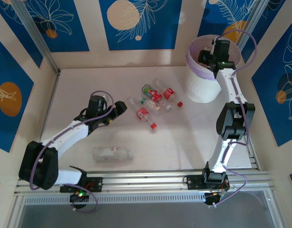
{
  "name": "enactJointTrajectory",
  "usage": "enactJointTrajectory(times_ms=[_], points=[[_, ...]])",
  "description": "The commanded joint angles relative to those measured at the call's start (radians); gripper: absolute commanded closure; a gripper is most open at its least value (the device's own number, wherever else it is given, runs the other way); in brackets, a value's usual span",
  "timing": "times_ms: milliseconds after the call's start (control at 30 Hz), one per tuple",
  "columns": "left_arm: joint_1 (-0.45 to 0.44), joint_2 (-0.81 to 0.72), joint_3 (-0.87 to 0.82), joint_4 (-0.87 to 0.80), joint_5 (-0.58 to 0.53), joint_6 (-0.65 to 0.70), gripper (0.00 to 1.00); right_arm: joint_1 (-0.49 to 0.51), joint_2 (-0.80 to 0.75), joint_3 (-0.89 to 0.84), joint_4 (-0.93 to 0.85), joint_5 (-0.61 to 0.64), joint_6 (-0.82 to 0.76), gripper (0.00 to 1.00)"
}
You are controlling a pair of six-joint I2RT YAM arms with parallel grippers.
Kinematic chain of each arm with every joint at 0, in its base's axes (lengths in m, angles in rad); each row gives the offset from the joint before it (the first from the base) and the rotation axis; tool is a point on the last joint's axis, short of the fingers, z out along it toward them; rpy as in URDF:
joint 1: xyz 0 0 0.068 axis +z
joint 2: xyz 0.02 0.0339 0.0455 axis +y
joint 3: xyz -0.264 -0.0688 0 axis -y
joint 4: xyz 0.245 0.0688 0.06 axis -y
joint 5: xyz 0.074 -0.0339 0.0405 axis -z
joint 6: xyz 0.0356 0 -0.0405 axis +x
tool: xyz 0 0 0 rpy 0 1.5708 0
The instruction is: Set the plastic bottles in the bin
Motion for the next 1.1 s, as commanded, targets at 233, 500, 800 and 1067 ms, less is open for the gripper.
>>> enactJointTrajectory(times_ms=[233, 500, 800, 1067], points=[[-0.005, 0.008, 0.036, -0.069, -0.036, 0.020, 0.01, -0.002, -0.006, 0.134, -0.069, -0.026, -0.038, 0.24], [-0.006, -0.022, 0.097, -0.225, -0.094, 0.070, 0.01, 0.016, -0.069, 0.185, -0.115, -0.048, -0.061, 0.22], [-0.015, -0.106, 0.174, -0.530, -0.220, 0.112, 0.01, 0.062, -0.156, 0.196, -0.133, -0.063, -0.095, 0.22], [-0.082, -0.251, 0.326, -1.043, -0.461, -0.039, 0.00, 0.119, -0.209, 0.190, -0.137, -0.059, -0.135, 0.22]])
